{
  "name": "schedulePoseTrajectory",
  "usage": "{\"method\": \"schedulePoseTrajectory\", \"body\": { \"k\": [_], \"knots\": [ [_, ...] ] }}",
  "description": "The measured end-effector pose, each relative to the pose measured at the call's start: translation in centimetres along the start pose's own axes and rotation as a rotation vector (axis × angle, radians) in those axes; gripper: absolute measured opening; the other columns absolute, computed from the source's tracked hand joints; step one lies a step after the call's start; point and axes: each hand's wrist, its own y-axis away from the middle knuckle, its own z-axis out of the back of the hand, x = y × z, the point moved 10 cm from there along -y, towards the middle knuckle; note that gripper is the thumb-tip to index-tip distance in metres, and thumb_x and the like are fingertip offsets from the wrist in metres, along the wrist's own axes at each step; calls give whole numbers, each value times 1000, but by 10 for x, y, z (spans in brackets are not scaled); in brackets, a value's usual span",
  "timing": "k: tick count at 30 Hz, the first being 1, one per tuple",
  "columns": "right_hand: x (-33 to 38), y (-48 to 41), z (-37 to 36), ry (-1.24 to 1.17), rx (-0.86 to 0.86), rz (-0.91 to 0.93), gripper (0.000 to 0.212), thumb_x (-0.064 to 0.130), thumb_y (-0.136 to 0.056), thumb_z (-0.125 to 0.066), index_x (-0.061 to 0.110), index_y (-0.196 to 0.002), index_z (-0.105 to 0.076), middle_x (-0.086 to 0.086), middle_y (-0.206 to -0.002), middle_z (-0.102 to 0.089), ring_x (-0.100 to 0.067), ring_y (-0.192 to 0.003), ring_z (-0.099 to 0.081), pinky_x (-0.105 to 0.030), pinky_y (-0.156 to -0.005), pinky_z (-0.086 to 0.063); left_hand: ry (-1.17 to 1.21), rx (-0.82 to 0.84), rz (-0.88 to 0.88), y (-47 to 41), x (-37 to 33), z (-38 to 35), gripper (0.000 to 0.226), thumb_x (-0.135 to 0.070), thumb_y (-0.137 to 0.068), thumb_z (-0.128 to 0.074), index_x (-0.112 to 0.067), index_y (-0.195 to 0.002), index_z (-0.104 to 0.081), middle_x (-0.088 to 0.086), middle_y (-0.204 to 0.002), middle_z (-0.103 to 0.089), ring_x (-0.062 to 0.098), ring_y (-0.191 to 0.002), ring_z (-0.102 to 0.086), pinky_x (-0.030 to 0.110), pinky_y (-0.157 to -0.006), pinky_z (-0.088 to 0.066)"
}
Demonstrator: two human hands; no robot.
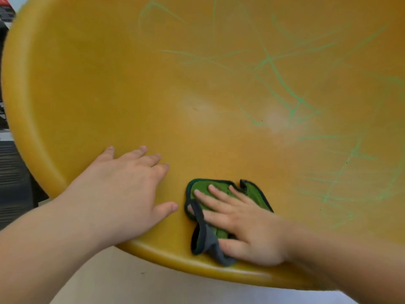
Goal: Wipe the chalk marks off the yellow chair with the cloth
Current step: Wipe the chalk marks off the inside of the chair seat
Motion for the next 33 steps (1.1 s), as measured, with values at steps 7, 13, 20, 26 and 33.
{"method": "schedulePoseTrajectory", "body": {
  "k": [7,13,20,26,33],
  "knots": [
    [-185,-64,81,114,-300,-666,77,79,-93,-13,49,-158,14,8,-168,24,-27,-156,22,-57,-124,11,13,-93,-19,-3,9,0,73,-69,-75,-28,-21,-107,-73,1,-116,-71,24,-112,-66,62,-92,-49],
    [-57,-60,32,69,-158,-339,81,73,-89,-7,42,-157,22,7,-165,33,-26,-153,30,-54,-125,13,-10,-113,-27,-9,7,-7,63,-60,-76,-32,-19,-92,-76,4,-98,-75,28,-100,-70,63,-89,-49],
    [-31,-13,6,124,-21,-166,72,75,-96,-18,56,-149,27,20,-159,40,-16,-148,39,-44,-120,24,-12,-141,-93,-14,-2,-13,62,-58,-76,-35,-15,-93,-76,8,-96,-75,33,-100,-69,67,-84,-49],
    [-167,-84,81,123,-268,-591,80,81,-89,-15,52,-155,19,9,-167,28,-30,-155,25,-65,-122,10,53,-19,-119,-12,-7,-20,72,-63,-80,-21,-22,-120,-66,0,-128,-65,22,-130,-52,60,-105,-38],
    [-49,-62,30,98,-167,-248,79,76,-84,-6,49,-150,29,7,-164,35,-27,-151,32,-58,-123,14,78,-174,-126,-9,5,-5,54,-53,-78,-34,-17,-86,-74,3,-99,-75,24,-104,-69,54,-90,-52]
  ]
}}
